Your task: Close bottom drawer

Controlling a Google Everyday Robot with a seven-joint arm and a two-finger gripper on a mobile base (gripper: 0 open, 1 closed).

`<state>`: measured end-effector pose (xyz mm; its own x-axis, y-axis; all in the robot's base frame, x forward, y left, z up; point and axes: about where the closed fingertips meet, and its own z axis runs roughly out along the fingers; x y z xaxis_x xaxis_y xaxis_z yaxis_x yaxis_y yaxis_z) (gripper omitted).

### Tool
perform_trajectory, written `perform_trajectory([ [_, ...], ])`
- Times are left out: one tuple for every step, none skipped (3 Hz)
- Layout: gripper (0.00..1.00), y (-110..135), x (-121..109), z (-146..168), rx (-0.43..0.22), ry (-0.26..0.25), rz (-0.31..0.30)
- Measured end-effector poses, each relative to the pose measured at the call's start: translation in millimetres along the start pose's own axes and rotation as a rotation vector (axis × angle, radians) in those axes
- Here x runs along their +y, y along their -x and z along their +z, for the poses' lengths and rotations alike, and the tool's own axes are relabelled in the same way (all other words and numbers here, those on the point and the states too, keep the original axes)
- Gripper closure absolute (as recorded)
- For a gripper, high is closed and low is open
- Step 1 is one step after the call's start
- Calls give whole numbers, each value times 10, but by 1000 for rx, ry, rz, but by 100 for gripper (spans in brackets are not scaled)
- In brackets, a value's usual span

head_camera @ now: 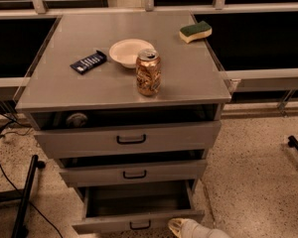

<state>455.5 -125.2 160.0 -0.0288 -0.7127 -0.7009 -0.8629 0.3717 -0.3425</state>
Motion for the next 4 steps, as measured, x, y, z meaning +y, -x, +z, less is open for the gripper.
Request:
perform_trajectory([
  [100,-1,-148,163,-17,-58,-25],
  [100,-22,-343,353,-29,-117,-41],
  [100,-50,-551,550,-39,-178,-54],
  [100,-67,-752,708,-43,-231,-70],
])
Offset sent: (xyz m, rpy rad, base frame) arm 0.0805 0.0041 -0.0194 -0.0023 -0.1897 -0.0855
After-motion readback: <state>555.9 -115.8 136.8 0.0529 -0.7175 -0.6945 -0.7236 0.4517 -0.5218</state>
